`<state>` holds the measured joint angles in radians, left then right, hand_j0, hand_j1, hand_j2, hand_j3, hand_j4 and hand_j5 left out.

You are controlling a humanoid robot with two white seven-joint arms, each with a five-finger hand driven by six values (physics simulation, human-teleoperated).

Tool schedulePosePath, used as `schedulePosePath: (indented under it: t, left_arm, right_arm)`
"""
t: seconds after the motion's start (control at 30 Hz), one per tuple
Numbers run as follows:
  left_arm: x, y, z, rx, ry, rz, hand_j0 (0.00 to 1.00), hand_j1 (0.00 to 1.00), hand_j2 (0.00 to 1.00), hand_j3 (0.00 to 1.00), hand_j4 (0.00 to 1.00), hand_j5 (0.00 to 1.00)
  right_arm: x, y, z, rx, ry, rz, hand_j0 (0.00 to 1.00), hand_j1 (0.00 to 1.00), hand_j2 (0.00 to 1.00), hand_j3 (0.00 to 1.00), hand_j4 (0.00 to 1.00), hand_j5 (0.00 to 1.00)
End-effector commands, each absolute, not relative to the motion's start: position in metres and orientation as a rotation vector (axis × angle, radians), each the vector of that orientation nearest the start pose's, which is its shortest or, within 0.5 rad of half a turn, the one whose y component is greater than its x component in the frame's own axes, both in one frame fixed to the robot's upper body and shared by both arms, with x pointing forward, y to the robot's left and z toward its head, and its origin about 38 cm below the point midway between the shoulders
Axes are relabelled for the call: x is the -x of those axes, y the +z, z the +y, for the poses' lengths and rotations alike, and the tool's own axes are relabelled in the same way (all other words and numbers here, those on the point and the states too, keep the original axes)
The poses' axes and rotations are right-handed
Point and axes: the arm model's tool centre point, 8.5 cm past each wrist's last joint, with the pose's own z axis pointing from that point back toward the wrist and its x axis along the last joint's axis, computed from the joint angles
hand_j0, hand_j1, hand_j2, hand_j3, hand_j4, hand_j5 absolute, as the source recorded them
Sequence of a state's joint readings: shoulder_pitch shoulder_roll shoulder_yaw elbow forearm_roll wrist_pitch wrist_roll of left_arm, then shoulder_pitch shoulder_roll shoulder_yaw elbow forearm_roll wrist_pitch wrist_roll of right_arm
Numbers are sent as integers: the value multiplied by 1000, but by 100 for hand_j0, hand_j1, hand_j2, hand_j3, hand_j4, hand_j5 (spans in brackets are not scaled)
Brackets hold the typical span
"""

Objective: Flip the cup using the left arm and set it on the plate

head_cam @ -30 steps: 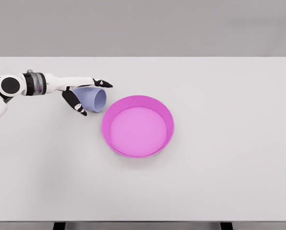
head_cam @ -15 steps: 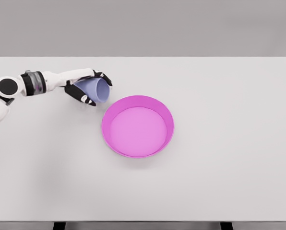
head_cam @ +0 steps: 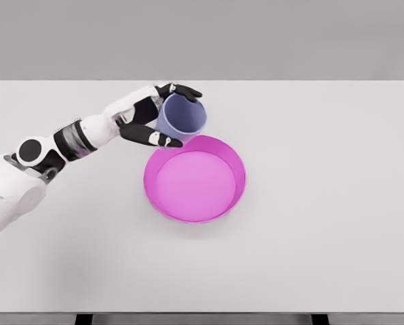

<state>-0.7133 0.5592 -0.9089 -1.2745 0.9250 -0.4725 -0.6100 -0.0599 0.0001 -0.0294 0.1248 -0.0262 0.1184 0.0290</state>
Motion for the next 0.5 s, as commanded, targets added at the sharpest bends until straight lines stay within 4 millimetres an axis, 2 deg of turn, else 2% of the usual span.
schedulePosePath:
  t: [0.0, 0.07, 0.13, 0.2, 0.27, 0.37, 0.47]
  left_arm:
    - [-439, 215, 172, 983, -838, -1926, 54, 54, 54, 54, 54, 54]
    - [-439, 200, 165, 956, -665, -1920, 51, 51, 51, 51, 51, 51]
    - [-440, 192, 161, 1066, -452, -1879, 51, 51, 51, 51, 51, 51]
    - [-437, 179, 161, 1065, -439, -1842, 51, 51, 51, 51, 51, 51]
    - [-438, 166, 158, 1086, -398, -1717, 52, 52, 52, 52, 52, 52]
    - [-426, 150, 158, 1086, -395, -1687, 52, 52, 52, 52, 52, 52]
    - [-420, 140, 161, 1033, -469, -1687, 52, 52, 52, 52, 52, 52]
  right_arm:
    - [17, -257, -267, 53, -65, 179, 100, 100, 100, 100, 100, 100]
    - [17, -257, -267, 53, -66, 181, 100, 100, 100, 100, 100, 100]
    - [17, -257, -267, 53, -66, 181, 100, 100, 100, 100, 100, 100]
    - [17, -257, -267, 53, -66, 181, 100, 100, 100, 100, 100, 100]
    - [17, -257, -267, 53, -65, 179, 100, 100, 100, 100, 100, 100]
    - [17, -257, -267, 53, -65, 179, 100, 100, 100, 100, 100, 100]
    - [17, -257, -267, 53, -65, 179, 100, 100, 100, 100, 100, 100]
